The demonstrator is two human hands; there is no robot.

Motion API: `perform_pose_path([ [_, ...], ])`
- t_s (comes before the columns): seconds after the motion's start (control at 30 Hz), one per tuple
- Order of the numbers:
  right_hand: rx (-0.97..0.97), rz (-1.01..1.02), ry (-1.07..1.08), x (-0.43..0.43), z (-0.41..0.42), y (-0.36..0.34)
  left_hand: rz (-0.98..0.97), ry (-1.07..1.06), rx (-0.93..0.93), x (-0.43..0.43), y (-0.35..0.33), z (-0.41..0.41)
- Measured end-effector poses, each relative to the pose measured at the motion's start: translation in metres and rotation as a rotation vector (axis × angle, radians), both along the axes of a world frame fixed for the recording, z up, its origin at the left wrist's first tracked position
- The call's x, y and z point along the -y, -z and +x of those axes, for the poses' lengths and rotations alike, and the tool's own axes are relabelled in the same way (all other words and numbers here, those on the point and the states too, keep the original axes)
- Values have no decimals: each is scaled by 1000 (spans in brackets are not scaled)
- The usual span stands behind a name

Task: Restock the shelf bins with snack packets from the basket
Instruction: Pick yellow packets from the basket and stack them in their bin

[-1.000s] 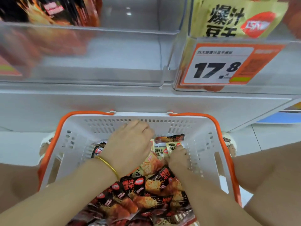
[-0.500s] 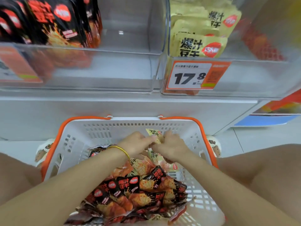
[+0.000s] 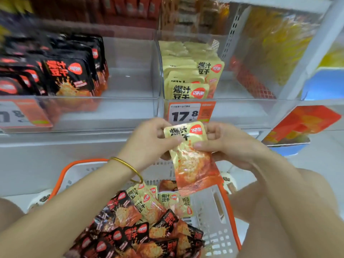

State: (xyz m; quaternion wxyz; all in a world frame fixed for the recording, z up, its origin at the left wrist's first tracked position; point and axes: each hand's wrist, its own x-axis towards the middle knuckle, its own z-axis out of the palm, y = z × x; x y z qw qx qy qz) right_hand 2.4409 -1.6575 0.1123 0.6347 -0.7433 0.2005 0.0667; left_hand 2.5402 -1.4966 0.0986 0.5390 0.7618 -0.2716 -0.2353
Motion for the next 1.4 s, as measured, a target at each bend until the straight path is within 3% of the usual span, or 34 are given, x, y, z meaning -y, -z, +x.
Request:
perform_pose_path([
  [0.17,321,-52,307,56,-1,-85,-160,-268,685,28,-61,19],
  [0.27,376,-258,490,93,29,-97,169,-183,1071,52,-76,29],
  [0.33,300,-423,516,109,62,-86,418,-117,1161,70,-73,36],
  [0.43,93,-475,467,120,101,-55,587,-70,1170,84,-57,43],
  [0.57,-67,-481,452,131,125,-33,568,-116,1249,83,-49,45],
  [0.77,37,-624,528,131,140,-28,547,-111,1249,83,-47,44],
  [0.9,3,-554,525,127,139,-30,537,-117,1244,83,-46,44],
  [1.03,33,-492,549,117,120,-48,375,-154,1318,73,-50,40],
  [1.13,197,-698,563,96,78,-66,97,-185,1394,48,-46,23],
  [1.24,316,-678,365,54,25,-69,46,-103,1346,12,-18,6],
  [1.34,14,-676,-103,11,19,-26,265,66,1239,-18,34,5],
  [1.4,-265,-805,-433,-11,37,28,438,163,1161,-30,66,11],
])
